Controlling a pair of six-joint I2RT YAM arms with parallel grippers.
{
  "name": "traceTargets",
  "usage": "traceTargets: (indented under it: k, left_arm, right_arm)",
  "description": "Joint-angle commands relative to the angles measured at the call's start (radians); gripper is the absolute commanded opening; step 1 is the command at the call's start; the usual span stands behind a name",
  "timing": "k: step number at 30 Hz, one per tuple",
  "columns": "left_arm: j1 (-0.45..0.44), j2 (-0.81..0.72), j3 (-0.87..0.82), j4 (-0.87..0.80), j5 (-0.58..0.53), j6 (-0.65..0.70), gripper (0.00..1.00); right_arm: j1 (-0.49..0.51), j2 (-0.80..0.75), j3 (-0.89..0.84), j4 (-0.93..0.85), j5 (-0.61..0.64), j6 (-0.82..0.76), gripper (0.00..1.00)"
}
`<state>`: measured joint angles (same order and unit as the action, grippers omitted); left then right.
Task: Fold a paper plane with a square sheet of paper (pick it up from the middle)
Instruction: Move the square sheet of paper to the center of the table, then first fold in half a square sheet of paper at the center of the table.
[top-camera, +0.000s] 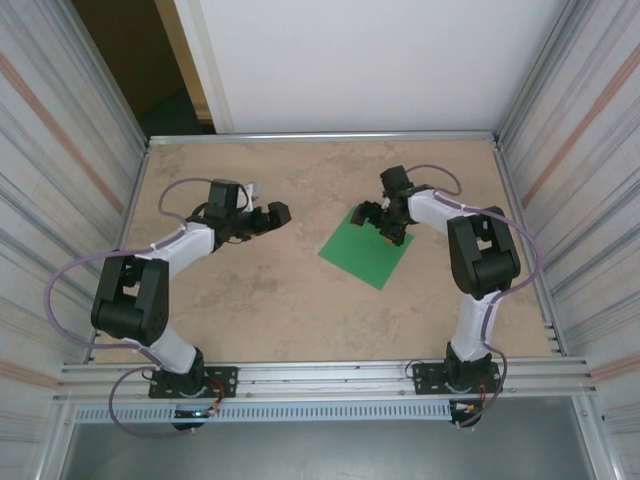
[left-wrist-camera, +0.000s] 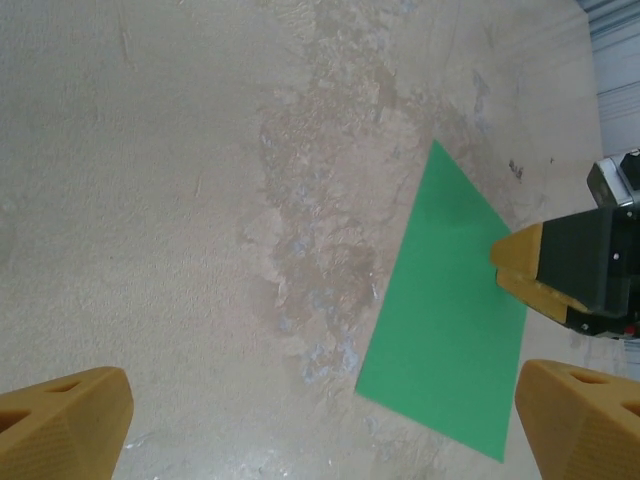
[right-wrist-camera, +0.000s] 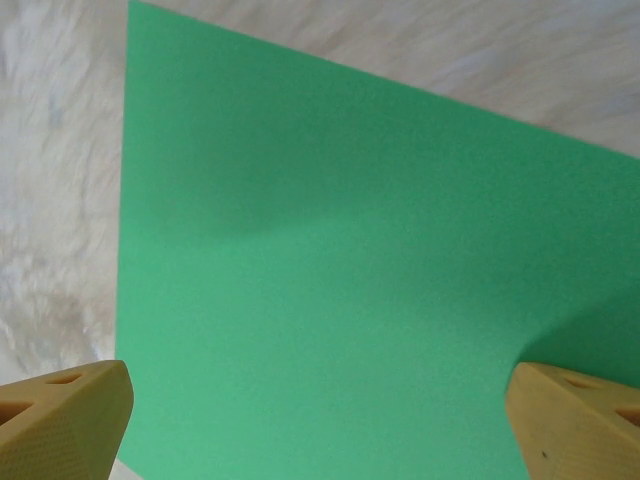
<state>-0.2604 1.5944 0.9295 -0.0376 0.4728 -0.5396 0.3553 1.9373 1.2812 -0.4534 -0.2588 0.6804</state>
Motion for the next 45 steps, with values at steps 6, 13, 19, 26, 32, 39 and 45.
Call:
traceTargets:
  k: [6, 13, 19, 26, 32, 39, 45]
  left_arm:
    - [-0.004, -0.026, 0.018, -0.122, -0.064, 0.006, 0.99]
    - [-0.042, -0.074, 0.013, -0.255, -0.129, 0.021, 0.99]
    - [-0.213, -0.044, 0.129, -0.466, -0.266, 0.075, 0.99]
    - [-0.451, 0.153, 0.354, -0.662, -0.417, 0.076, 0.99]
    - [-0.516, 0.345, 0.503, -0.731, -0.394, 0.056, 0.98]
    - [-0.559, 0.479, 0.623, -0.834, -0.427, 0.051, 0.96]
    - [-0.56, 0.529, 0.657, -0.851, -0.44, 0.03, 0.95]
  right_arm:
    - [0.225, 0.076, -0.038, -0.003, -0.103, -0.017, 0.95]
    - [0.238, -0.062, -0.057, 0.133, -0.134, 0.025, 0.92]
    - [0.118, -0.357, -0.29, 0.256, -0.023, 0.122, 0.99]
    - [-0.07, -0.605, -0.506, 0.224, 0.048, 0.121, 0.99]
    - [-0.113, -0.664, -0.534, 0.166, 0.082, 0.091, 0.99]
    - [-0.107, -0.64, -0.542, 0.184, 0.074, 0.109, 0.99]
    - [-0.096, -0.618, -0.539, 0.197, 0.07, 0.116, 0.99]
